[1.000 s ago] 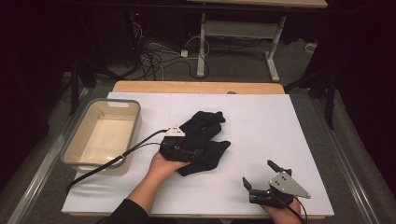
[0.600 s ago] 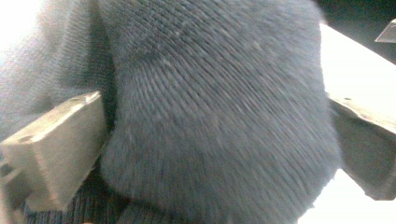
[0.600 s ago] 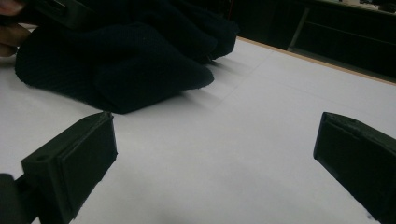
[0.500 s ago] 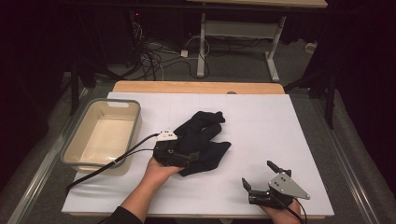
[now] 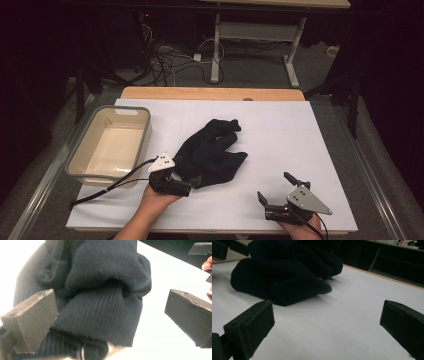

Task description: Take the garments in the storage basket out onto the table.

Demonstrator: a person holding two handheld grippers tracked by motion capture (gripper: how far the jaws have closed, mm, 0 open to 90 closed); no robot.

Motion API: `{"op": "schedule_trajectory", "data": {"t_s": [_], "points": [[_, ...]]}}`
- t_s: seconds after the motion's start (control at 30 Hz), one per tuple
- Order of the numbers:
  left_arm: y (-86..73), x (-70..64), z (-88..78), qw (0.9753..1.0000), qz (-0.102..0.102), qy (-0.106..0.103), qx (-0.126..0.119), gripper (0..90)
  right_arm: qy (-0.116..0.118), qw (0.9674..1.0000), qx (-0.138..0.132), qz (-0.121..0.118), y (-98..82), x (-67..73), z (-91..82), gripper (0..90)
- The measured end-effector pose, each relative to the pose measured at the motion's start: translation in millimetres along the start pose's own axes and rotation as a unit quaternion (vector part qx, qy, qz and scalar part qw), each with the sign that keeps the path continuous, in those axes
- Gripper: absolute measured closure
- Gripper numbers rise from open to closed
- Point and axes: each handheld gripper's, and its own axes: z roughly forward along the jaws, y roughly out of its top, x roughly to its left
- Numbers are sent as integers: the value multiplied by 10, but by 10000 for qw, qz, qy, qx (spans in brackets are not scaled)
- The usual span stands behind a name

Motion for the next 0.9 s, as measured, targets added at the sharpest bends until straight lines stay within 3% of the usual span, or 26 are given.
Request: {"op": "schedule_trajectory", "data": {"t_s": [0.17,0.47,0.53,0.57,0.8,0.83,0.9], "points": [[-164,-59,-133,9998,-44,-23,-205,0,49,10000,21,-2,10,36,23,0],[-264,-105,-342,9991,-52,117,-407,0,240,9997,42,-63,46,125,119,0],[-297,-106,-405,9987,-70,235,-441,0,335,9994,61,-50,73,159,175,0],[-328,-113,-456,9983,-20,416,-415,0,458,9989,68,-19,106,185,242,0],[-420,-118,-566,9980,-32,530,-348,0,703,9975,41,94,243,295,503,0],[-442,-119,-596,9977,-24,611,-294,0,903,9959,-27,110,305,331,591,0],[-463,-128,-627,9973,23,670,-288,0,989,9950,-47,157,365,362,673,0]]}}
